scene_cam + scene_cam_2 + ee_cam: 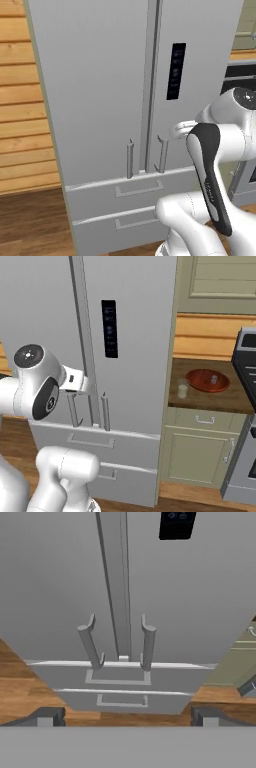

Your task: Grab a lemon wedge from the fridge and one ice cube from the ice bowl, and put them in the glass of lemonade.

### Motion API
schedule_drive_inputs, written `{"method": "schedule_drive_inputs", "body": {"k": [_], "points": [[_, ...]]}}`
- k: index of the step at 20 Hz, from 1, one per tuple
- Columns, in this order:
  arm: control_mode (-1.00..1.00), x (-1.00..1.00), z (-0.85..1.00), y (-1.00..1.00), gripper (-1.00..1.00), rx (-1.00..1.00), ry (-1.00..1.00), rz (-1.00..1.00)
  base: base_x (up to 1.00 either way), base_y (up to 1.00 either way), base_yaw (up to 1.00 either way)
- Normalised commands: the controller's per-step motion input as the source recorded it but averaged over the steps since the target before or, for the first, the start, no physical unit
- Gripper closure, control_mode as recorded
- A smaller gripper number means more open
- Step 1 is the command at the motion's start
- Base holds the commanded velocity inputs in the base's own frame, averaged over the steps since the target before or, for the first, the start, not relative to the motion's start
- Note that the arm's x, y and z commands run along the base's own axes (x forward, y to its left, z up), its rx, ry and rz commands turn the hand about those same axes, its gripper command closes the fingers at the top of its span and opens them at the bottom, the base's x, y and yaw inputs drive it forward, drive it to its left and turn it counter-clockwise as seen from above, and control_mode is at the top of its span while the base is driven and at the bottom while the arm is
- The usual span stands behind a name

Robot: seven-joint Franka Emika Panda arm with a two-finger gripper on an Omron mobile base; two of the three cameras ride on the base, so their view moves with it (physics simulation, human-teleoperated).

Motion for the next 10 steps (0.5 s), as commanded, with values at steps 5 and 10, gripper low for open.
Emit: {"method": "schedule_drive_inputs", "body": {"k": [5, 10], "points": [[-1.00, -0.65, 0.00, 0.01, -1.00, 0.00, 0.00, 0.01, 0.00, 0.00, 0.00], [-1.00, -0.42, -0.02, 0.00, -1.00, 0.00, 0.00, 0.00, 0.00, 0.00, 0.00]]}}
